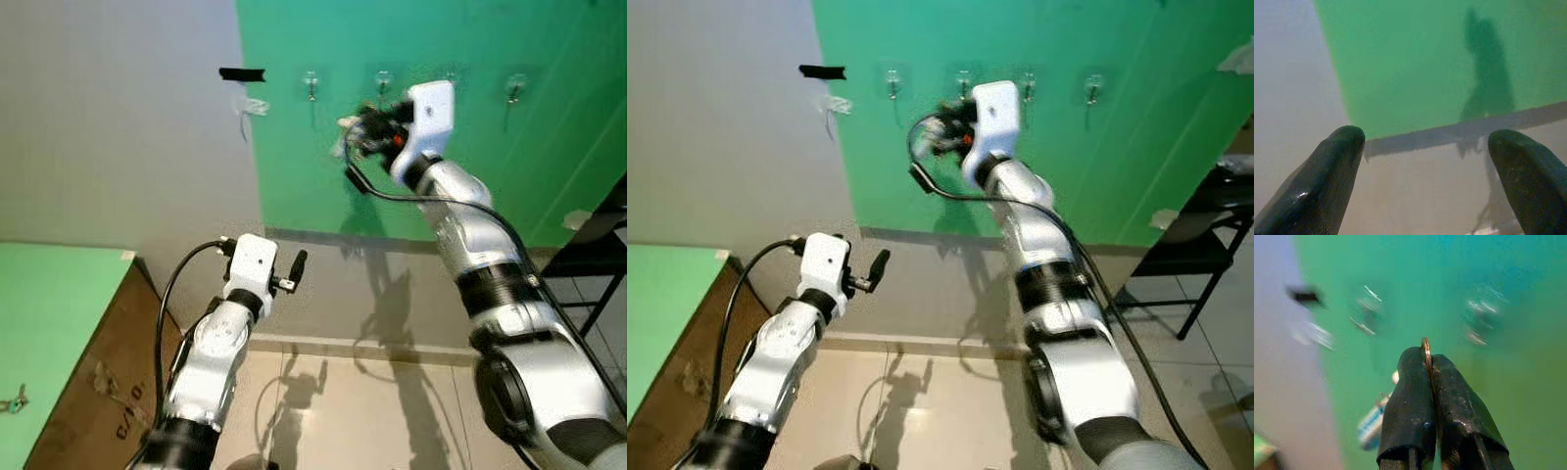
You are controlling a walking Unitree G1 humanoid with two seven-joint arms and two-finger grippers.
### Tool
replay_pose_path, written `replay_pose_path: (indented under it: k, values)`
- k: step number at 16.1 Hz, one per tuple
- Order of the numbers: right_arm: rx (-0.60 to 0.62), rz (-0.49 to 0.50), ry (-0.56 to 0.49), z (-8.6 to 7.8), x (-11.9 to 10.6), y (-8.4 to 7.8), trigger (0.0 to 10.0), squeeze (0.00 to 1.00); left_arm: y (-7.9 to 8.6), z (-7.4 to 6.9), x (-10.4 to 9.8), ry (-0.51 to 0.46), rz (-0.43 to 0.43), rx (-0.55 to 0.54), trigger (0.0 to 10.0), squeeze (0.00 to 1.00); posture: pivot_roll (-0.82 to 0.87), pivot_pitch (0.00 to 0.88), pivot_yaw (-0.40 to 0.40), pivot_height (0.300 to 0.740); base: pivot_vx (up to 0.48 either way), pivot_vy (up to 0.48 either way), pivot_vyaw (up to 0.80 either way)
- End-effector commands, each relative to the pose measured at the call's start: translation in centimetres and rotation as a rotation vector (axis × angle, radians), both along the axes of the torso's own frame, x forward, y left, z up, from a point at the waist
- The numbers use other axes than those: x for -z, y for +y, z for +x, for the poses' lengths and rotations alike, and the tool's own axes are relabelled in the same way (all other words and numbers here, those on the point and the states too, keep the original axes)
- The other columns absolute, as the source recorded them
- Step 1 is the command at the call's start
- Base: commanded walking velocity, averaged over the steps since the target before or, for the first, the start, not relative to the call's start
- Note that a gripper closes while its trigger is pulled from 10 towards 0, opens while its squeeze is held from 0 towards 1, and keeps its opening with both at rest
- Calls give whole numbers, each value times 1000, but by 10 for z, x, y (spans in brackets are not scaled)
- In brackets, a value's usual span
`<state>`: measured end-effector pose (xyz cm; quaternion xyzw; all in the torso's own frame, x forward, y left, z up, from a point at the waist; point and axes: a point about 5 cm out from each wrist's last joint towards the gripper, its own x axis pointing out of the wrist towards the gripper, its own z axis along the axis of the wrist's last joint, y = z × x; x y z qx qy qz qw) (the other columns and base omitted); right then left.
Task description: Hang keys on a hook
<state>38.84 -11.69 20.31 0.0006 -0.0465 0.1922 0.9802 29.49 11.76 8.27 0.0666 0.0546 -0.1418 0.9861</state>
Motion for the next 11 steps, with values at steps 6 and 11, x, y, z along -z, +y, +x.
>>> replay_pose_path:
  k: [6, 11]
  values:
    - [332, 5, 108, -67, 78, -44, 0, 0, 20, 2, 7, 87, -55, -61, 10000, 0, -93, 0, 32, 740, 0, 0, 0]
    - [389, 14, 130, -108, 96, -43, 0, 0, 11, 5, -4, 51, -75, -16, 10000, 0, -115, 0, 40, 740, 0, 0, 0]
